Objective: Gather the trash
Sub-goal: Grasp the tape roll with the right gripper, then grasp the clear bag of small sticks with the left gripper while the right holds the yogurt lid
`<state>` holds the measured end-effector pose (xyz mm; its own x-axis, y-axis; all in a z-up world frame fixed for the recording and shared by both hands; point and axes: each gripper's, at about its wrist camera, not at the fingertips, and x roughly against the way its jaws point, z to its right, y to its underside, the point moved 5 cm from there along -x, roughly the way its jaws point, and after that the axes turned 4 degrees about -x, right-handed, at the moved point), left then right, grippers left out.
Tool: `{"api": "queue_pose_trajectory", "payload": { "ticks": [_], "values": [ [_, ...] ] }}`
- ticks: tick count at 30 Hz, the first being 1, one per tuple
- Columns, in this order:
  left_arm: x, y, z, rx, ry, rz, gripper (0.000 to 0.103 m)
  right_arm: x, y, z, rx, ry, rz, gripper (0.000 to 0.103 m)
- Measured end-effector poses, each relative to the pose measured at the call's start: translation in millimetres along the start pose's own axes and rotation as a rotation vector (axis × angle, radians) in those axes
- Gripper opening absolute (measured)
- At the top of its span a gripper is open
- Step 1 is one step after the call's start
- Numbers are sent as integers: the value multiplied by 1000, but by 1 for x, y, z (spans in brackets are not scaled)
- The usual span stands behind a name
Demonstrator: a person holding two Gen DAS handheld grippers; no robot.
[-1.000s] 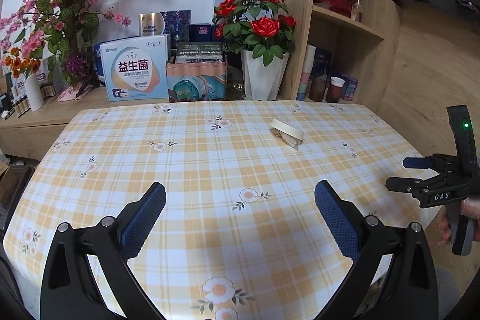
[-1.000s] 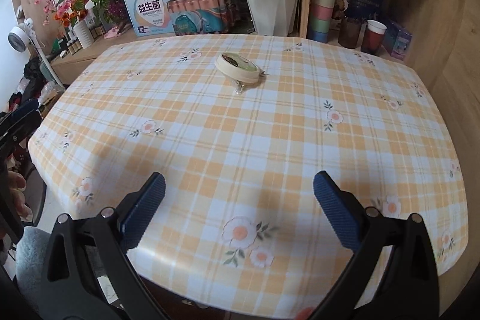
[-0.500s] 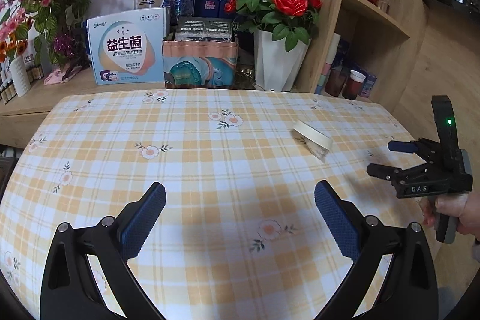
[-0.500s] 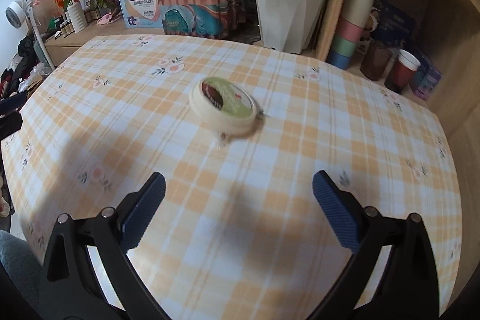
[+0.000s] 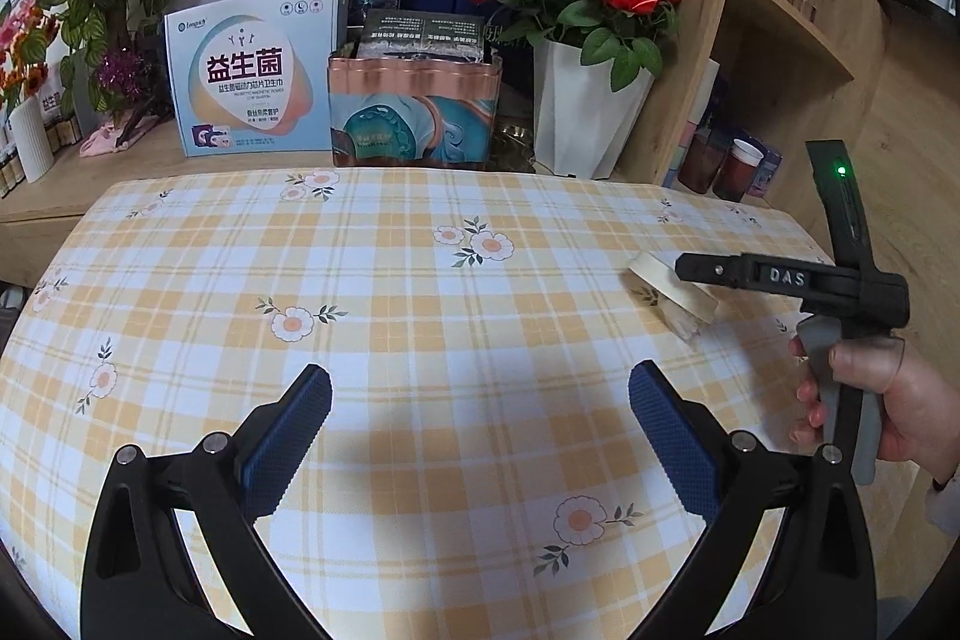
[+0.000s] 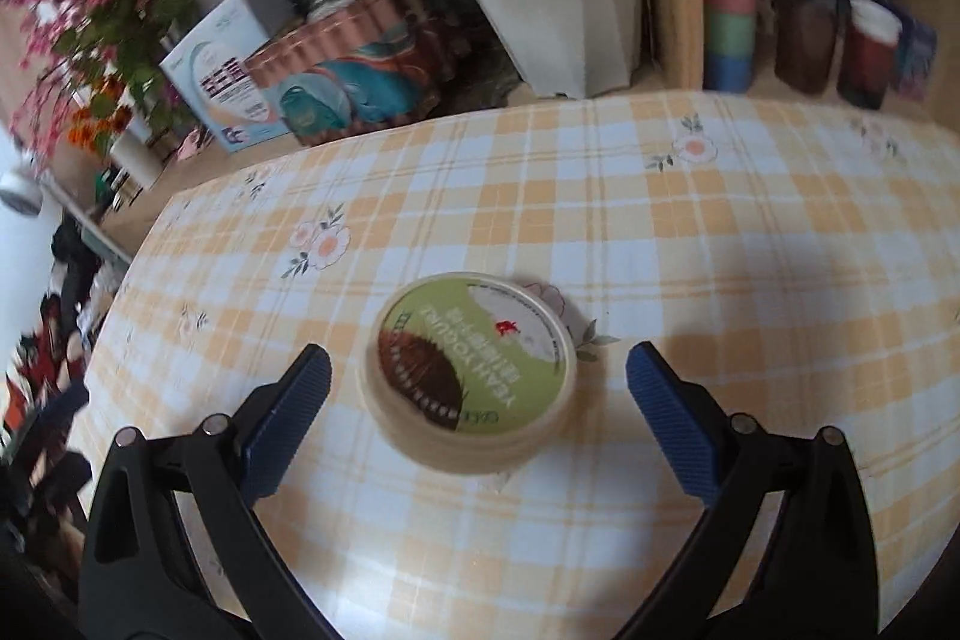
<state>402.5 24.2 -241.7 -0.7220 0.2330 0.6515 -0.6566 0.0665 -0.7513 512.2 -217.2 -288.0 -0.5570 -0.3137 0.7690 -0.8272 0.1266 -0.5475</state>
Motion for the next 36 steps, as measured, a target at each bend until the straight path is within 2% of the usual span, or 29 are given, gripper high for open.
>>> {"api": "queue_pose_trajectory", "payload": {
  "ticks": [5, 9, 10, 12, 18, 23, 29, 33, 36],
  "values": [
    [-4, 1, -4, 7, 2, -3, 97, -22, -1, 2, -47, 9, -26, 97],
    [-6, 1, -5, 13, 6, -8, 97, -31, 1, 4, -81, -23, -46, 96],
    [-7, 0, -5, 14, 7, -9, 97, -30, 2, 3, -90, -54, -46, 88],
    [-7, -1, -3, 12, 11, -9, 97, -29, 4, 2, -85, -75, -58, 87],
    [-13, -5, 13, 2, 31, -20, 94, -4, 9, 6, -38, -71, -12, 85],
    [-25, -8, 41, -25, 68, -43, 93, 31, 14, 30, -38, -59, 35, 85],
    [-76, -14, 96, -85, 113, -137, 89, 58, 24, 70, -59, -30, 55, 85],
    [-115, -18, 124, -82, 124, -211, 84, 72, 31, 96, -95, -24, 64, 85],
    [-135, -22, 132, -58, 121, -237, 83, 79, 36, 107, -106, -21, 65, 85]
  ]
}}
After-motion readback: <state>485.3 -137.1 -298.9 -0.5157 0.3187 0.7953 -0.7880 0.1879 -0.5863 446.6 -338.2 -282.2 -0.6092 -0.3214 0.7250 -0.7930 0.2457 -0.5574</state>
